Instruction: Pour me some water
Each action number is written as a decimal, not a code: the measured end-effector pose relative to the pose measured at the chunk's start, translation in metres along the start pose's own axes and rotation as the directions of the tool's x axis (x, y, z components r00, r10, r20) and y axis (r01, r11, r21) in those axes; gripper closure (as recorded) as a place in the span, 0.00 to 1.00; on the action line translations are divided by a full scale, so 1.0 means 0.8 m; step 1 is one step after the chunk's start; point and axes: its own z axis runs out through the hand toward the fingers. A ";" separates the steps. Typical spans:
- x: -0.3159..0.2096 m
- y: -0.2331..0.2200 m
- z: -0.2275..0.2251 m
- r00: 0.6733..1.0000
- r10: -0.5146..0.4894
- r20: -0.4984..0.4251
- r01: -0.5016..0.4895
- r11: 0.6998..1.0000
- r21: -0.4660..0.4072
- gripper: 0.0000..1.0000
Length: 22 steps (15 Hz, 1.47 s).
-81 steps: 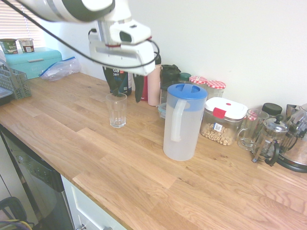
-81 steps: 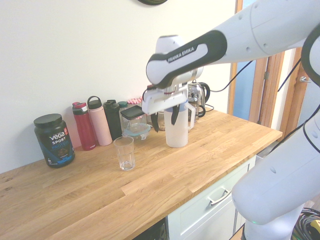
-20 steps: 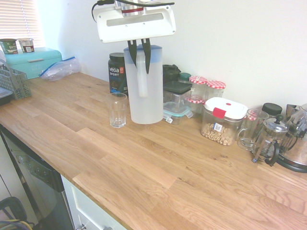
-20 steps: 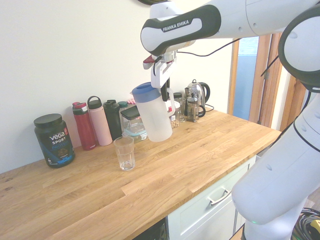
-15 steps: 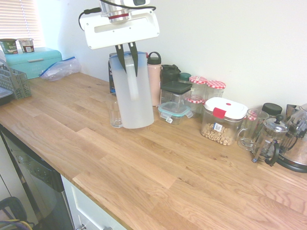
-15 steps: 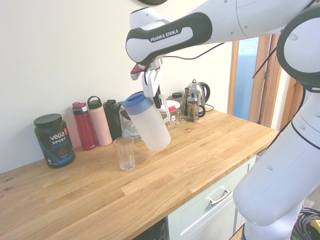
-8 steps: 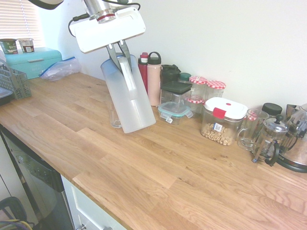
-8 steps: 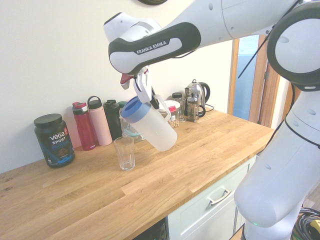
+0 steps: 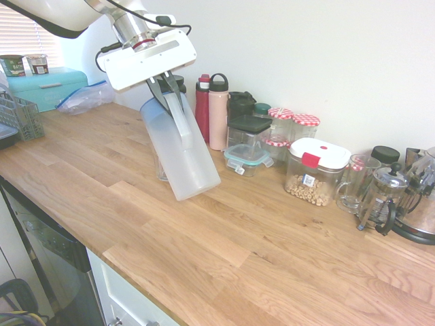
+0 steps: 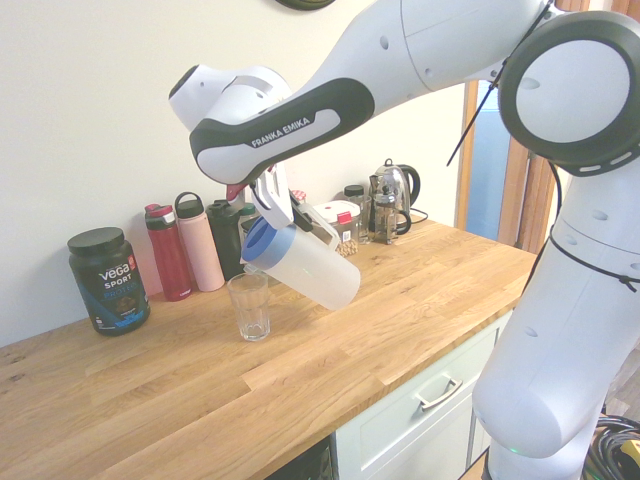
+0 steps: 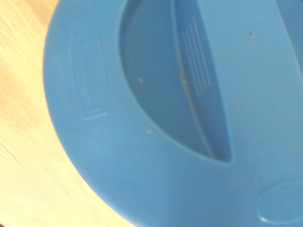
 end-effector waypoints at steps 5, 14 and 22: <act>0.009 -0.015 0.008 0.998 -0.040 0.040 0.043 0.995 -0.086 1.00; 0.015 -0.041 0.007 0.995 -0.086 0.057 0.096 0.974 -0.204 1.00; 0.016 -0.049 0.003 0.994 -0.098 0.053 0.108 0.964 -0.242 1.00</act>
